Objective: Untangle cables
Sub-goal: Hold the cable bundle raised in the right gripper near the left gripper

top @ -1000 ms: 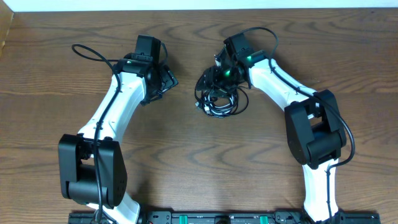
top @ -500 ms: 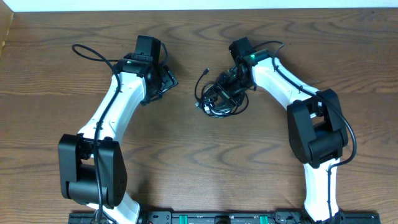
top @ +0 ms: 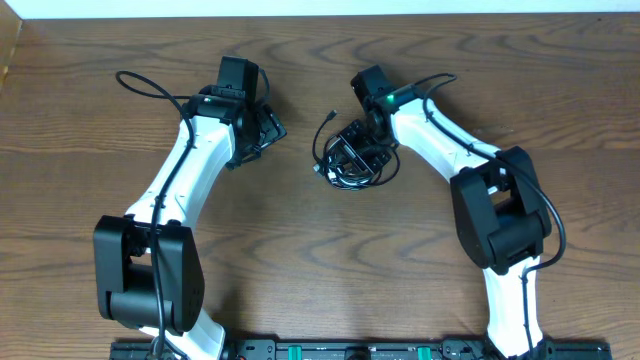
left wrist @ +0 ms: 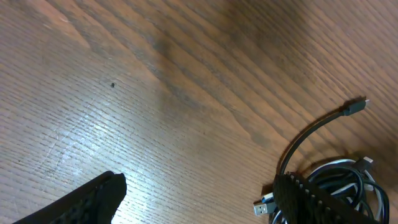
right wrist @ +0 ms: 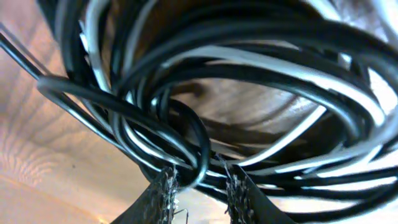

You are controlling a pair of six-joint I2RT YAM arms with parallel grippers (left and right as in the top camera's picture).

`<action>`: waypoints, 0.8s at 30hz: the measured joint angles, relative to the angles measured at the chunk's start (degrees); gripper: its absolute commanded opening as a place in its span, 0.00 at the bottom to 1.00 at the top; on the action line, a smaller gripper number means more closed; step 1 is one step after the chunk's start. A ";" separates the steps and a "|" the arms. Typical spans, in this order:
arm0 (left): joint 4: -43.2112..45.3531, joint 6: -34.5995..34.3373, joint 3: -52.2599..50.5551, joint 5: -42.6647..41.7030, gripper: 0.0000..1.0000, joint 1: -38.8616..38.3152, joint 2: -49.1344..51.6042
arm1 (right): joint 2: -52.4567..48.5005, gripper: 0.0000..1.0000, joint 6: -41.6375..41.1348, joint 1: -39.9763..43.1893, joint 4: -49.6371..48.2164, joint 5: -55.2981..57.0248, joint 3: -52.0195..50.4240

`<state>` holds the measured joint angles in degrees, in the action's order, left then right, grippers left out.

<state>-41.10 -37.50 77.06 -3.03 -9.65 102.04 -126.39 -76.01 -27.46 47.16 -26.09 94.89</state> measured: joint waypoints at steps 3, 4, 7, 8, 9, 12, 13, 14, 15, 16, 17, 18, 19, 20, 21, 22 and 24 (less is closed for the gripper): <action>0.00 0.02 0.00 0.00 0.82 0.00 0.00 | 0.00 0.22 -1.29 -0.26 -0.11 1.31 0.00; 0.00 0.02 0.00 0.00 0.82 0.00 0.00 | 0.00 0.21 -1.66 -0.26 -0.11 1.64 0.00; 0.00 0.02 0.00 0.00 0.82 0.00 0.00 | 0.00 0.17 -2.36 -0.26 -0.11 2.21 0.00; 0.00 0.02 0.00 0.00 0.82 0.00 0.00 | 0.00 0.15 -2.51 -0.28 -0.11 2.38 0.00; 0.00 0.02 0.00 0.00 0.82 0.00 0.00 | 0.00 0.13 -2.56 -0.28 -0.11 2.51 0.00; 0.00 0.02 0.00 0.00 0.82 0.00 0.00 | 0.00 0.08 -3.04 -0.46 -0.33 2.71 0.00; 0.00 0.02 0.00 0.00 0.82 0.00 0.00 | 0.00 0.08 -3.15 -0.52 -0.37 2.75 0.00; 0.00 0.02 0.00 0.00 0.82 0.00 0.00 | 0.00 0.08 -3.21 -0.52 -0.33 2.80 0.00; 0.00 0.00 0.00 0.00 0.82 0.00 0.00 | 0.00 0.08 -3.21 -0.52 -0.33 2.80 0.00; 0.00 0.02 0.00 0.00 0.82 0.00 0.00 | 0.00 0.08 -3.21 -0.52 -0.33 2.80 0.00; 0.00 0.02 0.00 0.00 0.82 0.00 0.00 | 0.00 0.08 -3.23 -0.52 -0.33 2.78 0.00; 0.00 0.00 0.00 0.00 0.82 0.00 0.00 | 0.00 0.07 -3.21 -0.52 -0.33 2.78 0.00; 0.00 0.02 0.00 0.00 0.82 0.00 0.00 | 0.00 0.06 -3.21 -0.55 -0.33 2.78 0.00; 0.00 0.02 0.00 0.00 0.82 0.00 0.00 | 0.00 0.06 -3.21 -0.57 -0.35 2.78 0.00; 0.00 0.00 0.00 0.00 0.82 0.00 0.00 | 0.00 0.06 -3.23 -0.59 -0.37 2.80 0.00; 0.00 0.02 0.00 0.00 0.82 0.00 0.00 | 0.00 0.06 -3.23 -0.61 -0.39 2.80 0.00; 0.00 0.02 0.00 0.00 0.82 0.00 0.00 | 0.00 0.02 -3.21 -0.68 -0.42 2.86 0.00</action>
<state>-41.10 -37.47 77.06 -3.03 -9.65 102.04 -126.39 -79.22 -28.14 46.74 -23.22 94.89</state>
